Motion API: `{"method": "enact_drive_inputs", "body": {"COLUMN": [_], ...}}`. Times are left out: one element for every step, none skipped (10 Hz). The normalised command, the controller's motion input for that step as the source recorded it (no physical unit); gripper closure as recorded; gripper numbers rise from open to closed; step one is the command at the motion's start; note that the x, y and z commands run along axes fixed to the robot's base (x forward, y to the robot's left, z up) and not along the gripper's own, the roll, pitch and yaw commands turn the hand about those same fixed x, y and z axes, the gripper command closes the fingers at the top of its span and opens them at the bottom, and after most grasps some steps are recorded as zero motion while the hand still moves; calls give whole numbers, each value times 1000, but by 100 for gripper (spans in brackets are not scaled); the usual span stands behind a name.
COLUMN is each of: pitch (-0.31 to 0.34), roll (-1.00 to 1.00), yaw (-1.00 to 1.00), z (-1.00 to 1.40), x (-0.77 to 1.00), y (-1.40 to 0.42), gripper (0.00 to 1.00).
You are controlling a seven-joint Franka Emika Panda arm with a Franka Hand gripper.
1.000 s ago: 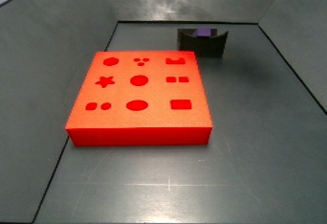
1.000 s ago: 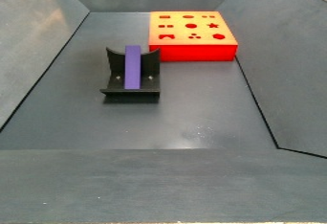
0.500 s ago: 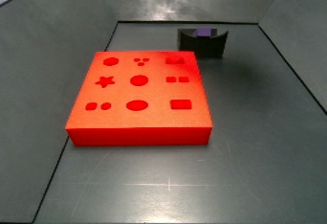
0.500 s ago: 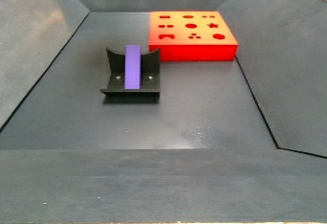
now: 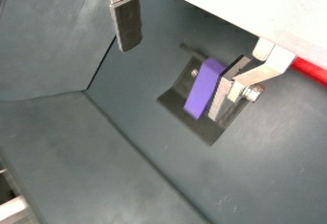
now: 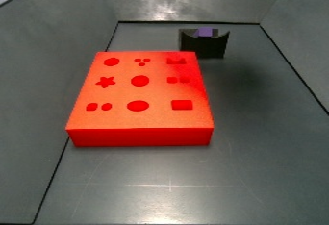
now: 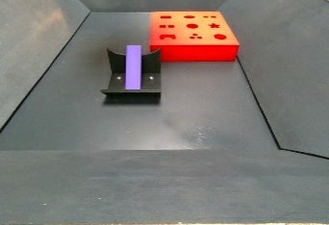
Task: Pick up the rectangle object. Move up. Place the rectangle object on the fixture. Regrasp the rectangle object. Move to above the board. Insert the rectangle object.
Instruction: Regrasp the rectangle object.
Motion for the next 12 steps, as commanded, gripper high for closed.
{"method": "enact_drive_inputs", "body": {"pitch": [108, 87, -71, -85, -120, -140, -143, -142, -132, -122, -100, -72], "roll": [291, 218, 214, 207, 182, 131, 100, 78, 71, 68, 65, 62], "yaw": [182, 188, 193, 190, 137, 85, 48, 12, -17, -38, -55, -68], "z": [-10, -5, -1000, -1000, -1000, -1000, -1000, -1000, -1000, -1000, -1000, -1000], "x": [90, 84, 31, 31, 43, 52, 59, 65, 69, 75, 78, 87], "y": [-33, -27, 76, 75, 67, 62, 60, 57, 54, 50, 47, 41], "gripper": [0, 0, 0, 0, 0, 0, 0, 0, 0, 0, 0, 0]}}
